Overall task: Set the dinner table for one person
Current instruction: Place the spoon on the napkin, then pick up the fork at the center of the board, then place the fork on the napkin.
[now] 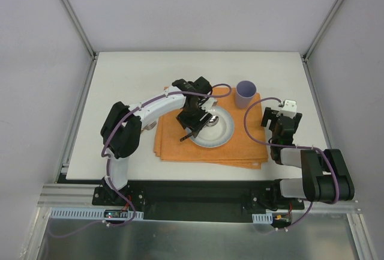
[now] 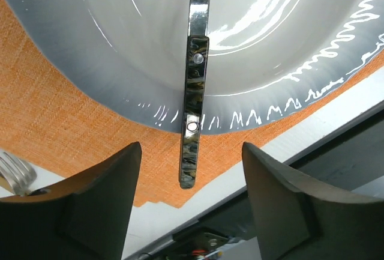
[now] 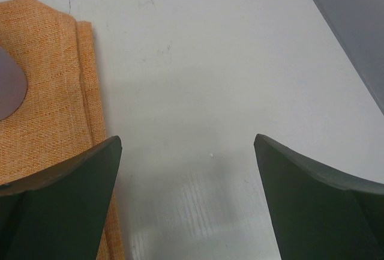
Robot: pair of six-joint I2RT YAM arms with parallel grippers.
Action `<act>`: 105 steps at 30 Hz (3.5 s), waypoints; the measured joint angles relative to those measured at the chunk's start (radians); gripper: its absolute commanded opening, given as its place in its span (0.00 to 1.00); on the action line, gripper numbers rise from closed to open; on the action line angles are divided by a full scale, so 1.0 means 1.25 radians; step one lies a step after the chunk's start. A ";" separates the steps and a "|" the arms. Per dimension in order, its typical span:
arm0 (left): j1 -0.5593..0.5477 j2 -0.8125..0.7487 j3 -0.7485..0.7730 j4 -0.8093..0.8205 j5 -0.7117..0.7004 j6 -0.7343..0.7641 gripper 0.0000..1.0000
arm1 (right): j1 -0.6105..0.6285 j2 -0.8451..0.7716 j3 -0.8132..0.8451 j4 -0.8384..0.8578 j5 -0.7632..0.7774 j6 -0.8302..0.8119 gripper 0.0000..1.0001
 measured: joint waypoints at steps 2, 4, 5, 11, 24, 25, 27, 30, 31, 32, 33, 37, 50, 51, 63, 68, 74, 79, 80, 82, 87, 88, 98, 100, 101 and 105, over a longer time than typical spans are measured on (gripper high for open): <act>0.000 0.000 0.006 0.004 -0.003 -0.001 0.83 | 0.000 0.000 0.000 0.000 0.000 0.000 0.96; 0.000 -0.001 0.007 0.005 -0.011 -0.001 0.91 | 0.000 0.000 0.000 0.000 0.000 0.000 0.96; 0.000 -0.001 0.006 0.004 -0.014 0.000 0.92 | 0.000 0.000 0.000 0.000 0.000 0.000 0.96; 0.004 -0.041 0.000 0.005 -0.048 0.001 0.96 | 0.000 0.000 0.000 0.000 0.000 0.000 0.96; 0.431 -0.337 -0.293 0.015 0.101 0.476 0.99 | 0.000 0.000 0.000 0.000 0.000 0.000 0.96; 0.460 -0.337 -0.326 0.018 0.110 0.517 0.99 | 0.000 0.000 0.000 0.000 0.000 0.000 0.96; 0.502 -0.327 -0.389 0.019 0.134 0.588 0.99 | 0.000 0.000 0.000 0.000 0.000 0.000 0.96; 0.549 -0.314 -0.432 0.026 0.154 0.640 0.99 | 0.000 0.000 0.000 0.000 0.000 0.000 0.96; 0.558 -0.309 -0.440 0.032 0.160 0.653 0.99 | 0.000 0.000 0.000 0.000 0.000 0.000 0.96; 0.562 -0.307 -0.446 0.039 0.164 0.662 0.99 | 0.000 0.000 0.000 0.000 0.000 0.000 0.96; 0.566 -0.302 -0.455 0.054 0.174 0.674 0.99 | 0.000 0.000 0.000 0.000 0.000 0.000 0.96; 0.567 -0.284 -0.468 0.096 0.180 0.696 0.98 | 0.000 0.000 0.000 0.000 0.000 0.000 0.96; 0.575 -0.218 -0.486 0.279 0.168 0.715 0.62 | 0.000 0.000 0.000 0.000 0.000 0.000 0.96; 0.578 -0.217 -0.486 0.288 0.168 0.714 0.53 | 0.000 0.000 0.000 0.000 0.000 0.000 0.96; 0.617 -0.232 -0.518 0.377 0.146 0.737 0.00 | 0.000 0.000 0.000 0.000 0.000 0.000 0.96; 0.624 -0.234 -0.515 0.378 0.145 0.702 0.00 | 0.000 0.000 0.000 0.000 0.000 0.000 0.96; 0.625 -0.234 -0.468 0.336 0.099 0.623 0.00 | 0.000 0.000 0.000 0.000 0.000 0.000 0.96; 0.625 -0.236 -0.380 0.286 0.064 0.565 0.00 | 0.000 0.000 0.000 0.000 0.000 0.000 0.96; 0.624 -0.239 -0.367 0.276 0.060 0.556 0.00 | 0.000 0.000 0.000 0.000 0.000 0.000 0.96; 0.624 -0.247 -0.347 0.247 0.045 0.533 0.00 | 0.000 0.000 0.000 0.000 0.000 0.000 0.96; 0.580 -0.263 -0.292 0.152 -0.001 0.428 0.00 | 0.000 0.000 0.000 0.000 0.000 0.000 0.96; 0.557 -0.266 -0.278 0.137 -0.013 0.396 0.00 | 0.000 0.000 0.000 0.000 0.000 0.000 0.96; 0.401 -0.263 -0.076 0.055 -0.097 0.017 0.00 | 0.000 0.000 0.000 0.000 0.000 0.000 0.96; 0.397 -0.241 -0.036 0.043 -0.099 -0.049 0.00 | 0.000 0.000 0.000 0.000 0.000 0.000 0.96; 0.397 -0.225 -0.018 0.038 -0.099 -0.083 0.00 | 0.000 0.000 0.000 0.000 0.000 0.000 0.96; 0.393 -0.150 0.009 0.013 -0.099 -0.194 0.00 | 0.000 0.000 0.000 0.000 0.000 0.000 0.96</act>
